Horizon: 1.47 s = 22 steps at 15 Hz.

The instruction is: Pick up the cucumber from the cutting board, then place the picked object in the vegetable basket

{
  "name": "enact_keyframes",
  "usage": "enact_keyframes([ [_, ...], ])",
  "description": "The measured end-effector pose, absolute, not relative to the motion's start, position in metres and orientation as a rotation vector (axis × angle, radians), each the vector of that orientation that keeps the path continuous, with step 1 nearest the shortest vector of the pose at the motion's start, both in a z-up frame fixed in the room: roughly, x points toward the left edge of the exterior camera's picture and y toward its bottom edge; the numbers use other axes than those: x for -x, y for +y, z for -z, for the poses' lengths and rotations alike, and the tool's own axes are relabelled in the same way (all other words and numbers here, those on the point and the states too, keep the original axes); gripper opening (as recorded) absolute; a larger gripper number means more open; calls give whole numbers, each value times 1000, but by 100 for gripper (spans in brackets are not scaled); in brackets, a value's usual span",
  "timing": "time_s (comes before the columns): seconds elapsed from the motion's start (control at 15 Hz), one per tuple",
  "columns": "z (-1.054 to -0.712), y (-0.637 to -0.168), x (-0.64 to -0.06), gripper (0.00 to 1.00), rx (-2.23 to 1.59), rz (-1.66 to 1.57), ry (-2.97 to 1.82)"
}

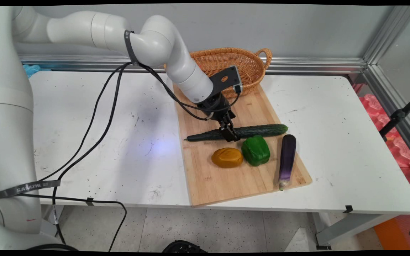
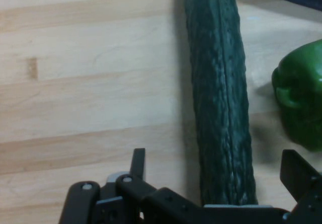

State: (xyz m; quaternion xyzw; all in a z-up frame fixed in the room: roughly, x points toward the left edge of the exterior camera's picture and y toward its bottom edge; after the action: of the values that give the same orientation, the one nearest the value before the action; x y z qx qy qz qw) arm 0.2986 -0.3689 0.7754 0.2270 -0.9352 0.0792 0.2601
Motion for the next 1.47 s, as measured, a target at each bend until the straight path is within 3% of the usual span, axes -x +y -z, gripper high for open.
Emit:
enact_keyframes([
  [0.13,-774,-369,-298,100,-620,-211,-2531],
  [0.2,-773,-368,-298,0,-621,-207,-2529],
  [0.87,-769,-366,-299,0,-622,-181,-2533],
  [1.47,-826,-385,-292,0,-583,-201,-2492],
])
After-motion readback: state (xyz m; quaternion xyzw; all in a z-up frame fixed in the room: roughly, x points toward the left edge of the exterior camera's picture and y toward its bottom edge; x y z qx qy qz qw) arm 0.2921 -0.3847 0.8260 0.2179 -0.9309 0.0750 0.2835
